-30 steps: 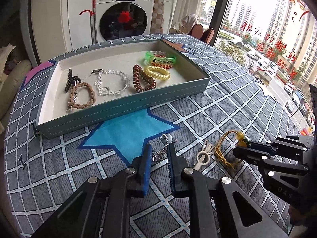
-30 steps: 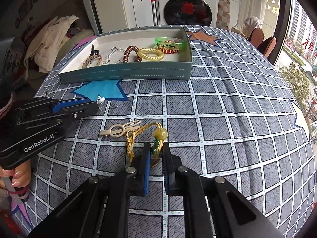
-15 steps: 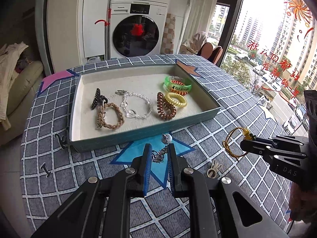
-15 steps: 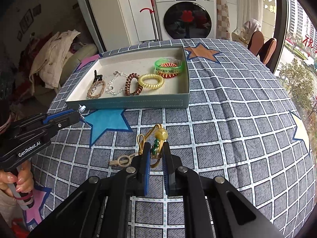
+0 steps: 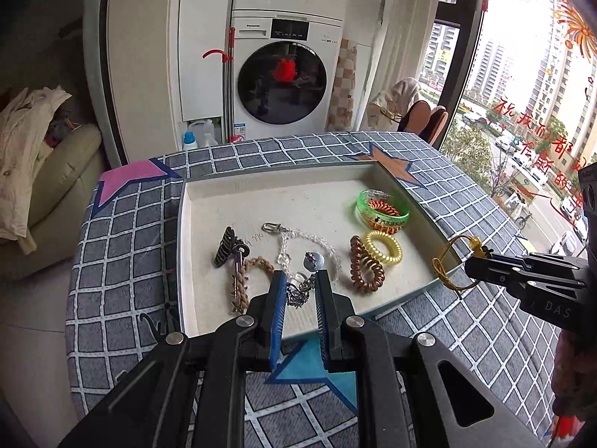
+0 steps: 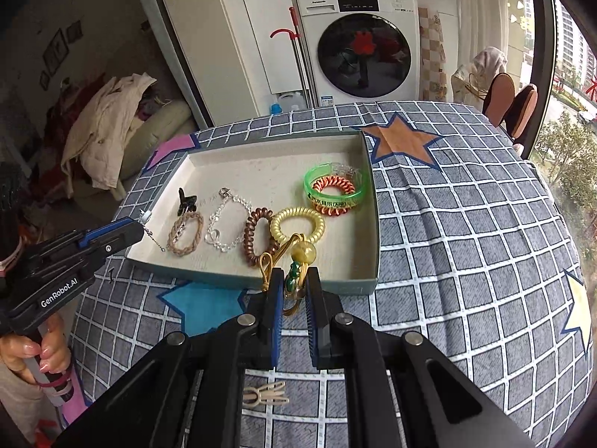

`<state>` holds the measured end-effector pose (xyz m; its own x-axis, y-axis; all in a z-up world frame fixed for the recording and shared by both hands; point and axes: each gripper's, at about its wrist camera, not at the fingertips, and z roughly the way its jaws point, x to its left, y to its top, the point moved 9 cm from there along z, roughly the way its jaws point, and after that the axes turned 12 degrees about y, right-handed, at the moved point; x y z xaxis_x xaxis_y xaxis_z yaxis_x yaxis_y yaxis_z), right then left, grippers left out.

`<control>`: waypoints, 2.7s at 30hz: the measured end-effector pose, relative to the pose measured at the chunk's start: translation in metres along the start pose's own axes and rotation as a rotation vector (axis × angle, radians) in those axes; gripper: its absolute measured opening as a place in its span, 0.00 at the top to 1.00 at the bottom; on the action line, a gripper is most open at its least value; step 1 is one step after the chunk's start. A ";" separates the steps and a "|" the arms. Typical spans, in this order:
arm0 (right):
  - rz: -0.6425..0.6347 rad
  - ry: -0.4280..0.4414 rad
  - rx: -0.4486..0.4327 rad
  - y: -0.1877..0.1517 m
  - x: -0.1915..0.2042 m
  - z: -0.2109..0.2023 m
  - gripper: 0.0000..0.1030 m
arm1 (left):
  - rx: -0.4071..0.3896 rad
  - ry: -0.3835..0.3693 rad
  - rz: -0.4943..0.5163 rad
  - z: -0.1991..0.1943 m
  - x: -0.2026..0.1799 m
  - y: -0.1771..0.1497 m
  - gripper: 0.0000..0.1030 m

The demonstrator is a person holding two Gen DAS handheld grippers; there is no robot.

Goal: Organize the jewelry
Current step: 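Carry the charm keychain and beaded cord into the tray with both tools, then open both tools to release the keychain and cord in the tray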

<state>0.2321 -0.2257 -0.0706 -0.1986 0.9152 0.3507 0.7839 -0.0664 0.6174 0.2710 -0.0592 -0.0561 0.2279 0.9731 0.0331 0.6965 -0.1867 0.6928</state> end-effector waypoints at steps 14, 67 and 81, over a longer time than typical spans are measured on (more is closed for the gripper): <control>0.050 -0.017 0.029 0.032 -0.026 0.049 0.88 | 0.061 0.071 0.014 0.049 0.008 0.005 0.65; 0.083 -0.029 0.050 0.026 -0.030 0.076 0.54 | 0.055 0.208 0.011 0.055 0.023 -0.007 0.65; 0.054 -0.027 0.027 0.026 -0.020 0.059 0.49 | 0.031 0.237 0.005 0.041 0.026 0.000 0.64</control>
<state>0.2915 -0.2218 -0.1032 -0.1400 0.9210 0.3636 0.8089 -0.1054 0.5785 0.3049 -0.0398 -0.0846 0.0682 0.9758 0.2076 0.7174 -0.1925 0.6695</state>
